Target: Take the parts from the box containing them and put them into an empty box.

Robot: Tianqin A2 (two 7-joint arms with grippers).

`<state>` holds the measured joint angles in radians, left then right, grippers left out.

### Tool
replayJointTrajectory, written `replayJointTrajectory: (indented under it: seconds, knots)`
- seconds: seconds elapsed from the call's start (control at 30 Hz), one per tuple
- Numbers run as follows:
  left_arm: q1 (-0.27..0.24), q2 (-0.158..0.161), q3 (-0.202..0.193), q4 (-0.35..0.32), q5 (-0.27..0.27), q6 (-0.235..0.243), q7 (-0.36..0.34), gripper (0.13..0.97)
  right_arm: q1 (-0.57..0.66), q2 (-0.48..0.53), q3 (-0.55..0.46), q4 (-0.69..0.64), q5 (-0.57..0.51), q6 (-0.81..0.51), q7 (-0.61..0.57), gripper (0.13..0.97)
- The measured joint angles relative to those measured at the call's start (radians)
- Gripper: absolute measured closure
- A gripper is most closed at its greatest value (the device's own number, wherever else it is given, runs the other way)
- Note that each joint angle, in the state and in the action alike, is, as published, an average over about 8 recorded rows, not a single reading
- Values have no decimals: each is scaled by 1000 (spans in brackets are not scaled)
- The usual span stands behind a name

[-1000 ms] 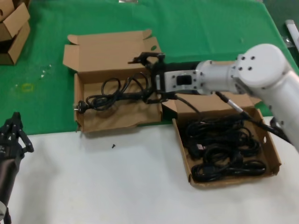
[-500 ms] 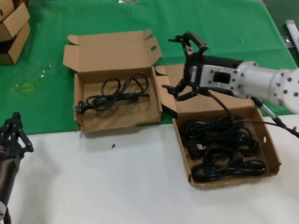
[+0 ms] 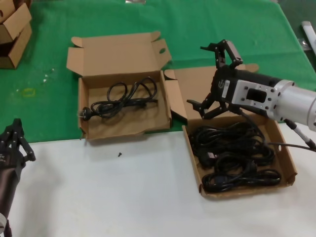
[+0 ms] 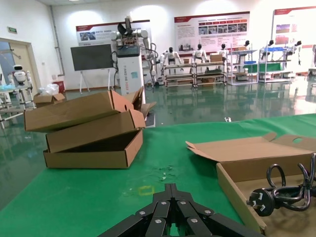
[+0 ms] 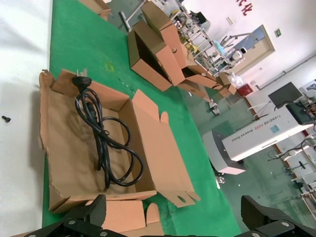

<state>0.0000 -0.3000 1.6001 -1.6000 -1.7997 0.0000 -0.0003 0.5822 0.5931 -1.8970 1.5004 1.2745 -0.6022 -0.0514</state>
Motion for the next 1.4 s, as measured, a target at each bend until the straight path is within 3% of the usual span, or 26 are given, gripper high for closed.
replayJointTrajectory:
  seconds: [0.43,0.73,1.03,1.3,1.4]
  knots:
    - [0,0,0,0,0,0,0,924,-71,-34,36,13,63,72,7,129]
    - [0,0,0,0,0,0,0,823,-140,-69,71,25,125,144,13,129]
    - [0,0,0,0,0,0,0,651,-210,-105,107,37,189,216,19,129]
    - [0,0,0,0,0,0,0,426,-272,-136,139,47,245,281,24,129]
    - [0,0,0,0,0,0,0,426,-295,-148,151,51,266,305,26,129]
